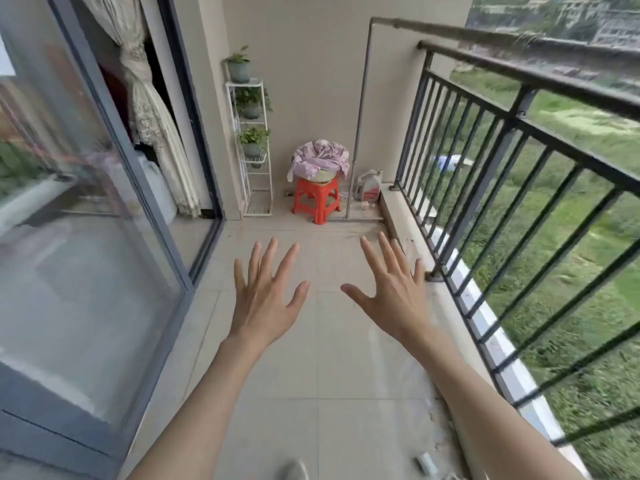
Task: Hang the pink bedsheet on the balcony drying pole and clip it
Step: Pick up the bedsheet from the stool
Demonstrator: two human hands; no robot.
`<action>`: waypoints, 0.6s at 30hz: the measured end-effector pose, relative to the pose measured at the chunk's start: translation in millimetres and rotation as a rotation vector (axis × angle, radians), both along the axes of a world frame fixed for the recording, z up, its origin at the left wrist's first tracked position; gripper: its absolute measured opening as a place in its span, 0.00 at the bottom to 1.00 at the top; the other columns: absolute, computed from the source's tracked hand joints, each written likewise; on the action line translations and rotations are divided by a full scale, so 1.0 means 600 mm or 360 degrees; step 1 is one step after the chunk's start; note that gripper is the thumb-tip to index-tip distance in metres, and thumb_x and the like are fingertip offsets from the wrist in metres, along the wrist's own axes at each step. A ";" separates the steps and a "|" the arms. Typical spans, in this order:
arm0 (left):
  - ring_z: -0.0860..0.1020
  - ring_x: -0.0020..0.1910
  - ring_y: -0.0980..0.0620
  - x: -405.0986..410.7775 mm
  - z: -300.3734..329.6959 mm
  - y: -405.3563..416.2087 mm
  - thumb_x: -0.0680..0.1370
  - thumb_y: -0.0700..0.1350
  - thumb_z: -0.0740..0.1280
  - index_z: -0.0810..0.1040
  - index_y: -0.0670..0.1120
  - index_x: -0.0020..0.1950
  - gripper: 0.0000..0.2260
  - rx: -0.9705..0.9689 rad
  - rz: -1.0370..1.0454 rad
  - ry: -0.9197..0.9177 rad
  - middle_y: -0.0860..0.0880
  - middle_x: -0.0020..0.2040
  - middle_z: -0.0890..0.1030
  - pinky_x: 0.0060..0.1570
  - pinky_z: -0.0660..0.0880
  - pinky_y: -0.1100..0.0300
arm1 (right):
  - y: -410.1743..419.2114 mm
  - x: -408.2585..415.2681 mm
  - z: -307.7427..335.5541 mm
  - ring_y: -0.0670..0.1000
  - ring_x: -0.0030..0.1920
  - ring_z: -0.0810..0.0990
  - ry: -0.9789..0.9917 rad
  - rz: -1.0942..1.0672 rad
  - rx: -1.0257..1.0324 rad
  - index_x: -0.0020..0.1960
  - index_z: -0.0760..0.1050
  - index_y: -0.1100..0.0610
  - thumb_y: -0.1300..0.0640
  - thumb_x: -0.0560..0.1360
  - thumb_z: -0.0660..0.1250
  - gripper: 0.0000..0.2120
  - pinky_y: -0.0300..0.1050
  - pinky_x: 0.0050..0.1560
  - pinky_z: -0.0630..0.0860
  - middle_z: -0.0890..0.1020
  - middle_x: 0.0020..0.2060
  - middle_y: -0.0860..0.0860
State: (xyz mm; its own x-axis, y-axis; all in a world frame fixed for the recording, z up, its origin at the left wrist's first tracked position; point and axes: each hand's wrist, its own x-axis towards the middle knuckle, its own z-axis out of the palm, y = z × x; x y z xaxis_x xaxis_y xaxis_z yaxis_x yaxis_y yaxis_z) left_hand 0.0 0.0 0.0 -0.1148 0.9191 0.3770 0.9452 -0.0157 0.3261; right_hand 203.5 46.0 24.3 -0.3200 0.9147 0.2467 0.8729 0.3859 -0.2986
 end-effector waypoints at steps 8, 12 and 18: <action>0.42 0.76 0.48 -0.102 -0.055 0.254 0.78 0.59 0.54 0.50 0.57 0.75 0.27 -0.0224 0.0050 -0.0086 0.48 0.77 0.48 0.72 0.40 0.42 | 0.264 -0.086 -0.041 0.52 0.76 0.44 -0.0109 -0.0063 -0.0087 0.75 0.44 0.43 0.33 0.73 0.57 0.38 0.63 0.72 0.44 0.47 0.77 0.49; 0.43 0.76 0.48 -0.140 -0.052 0.390 0.78 0.58 0.54 0.52 0.56 0.75 0.27 -0.0222 0.0023 -0.0121 0.47 0.77 0.50 0.72 0.39 0.43 | 0.395 -0.123 -0.044 0.52 0.76 0.45 -0.0113 -0.0074 -0.0095 0.75 0.45 0.43 0.34 0.72 0.58 0.38 0.64 0.72 0.44 0.47 0.77 0.50; 0.43 0.76 0.49 -0.188 -0.095 0.553 0.78 0.57 0.55 0.53 0.56 0.75 0.26 -0.0384 0.0070 -0.0279 0.49 0.77 0.49 0.72 0.40 0.44 | 0.573 -0.167 -0.088 0.52 0.76 0.43 -0.0128 -0.0095 -0.0237 0.75 0.44 0.43 0.33 0.73 0.57 0.38 0.63 0.72 0.42 0.46 0.77 0.49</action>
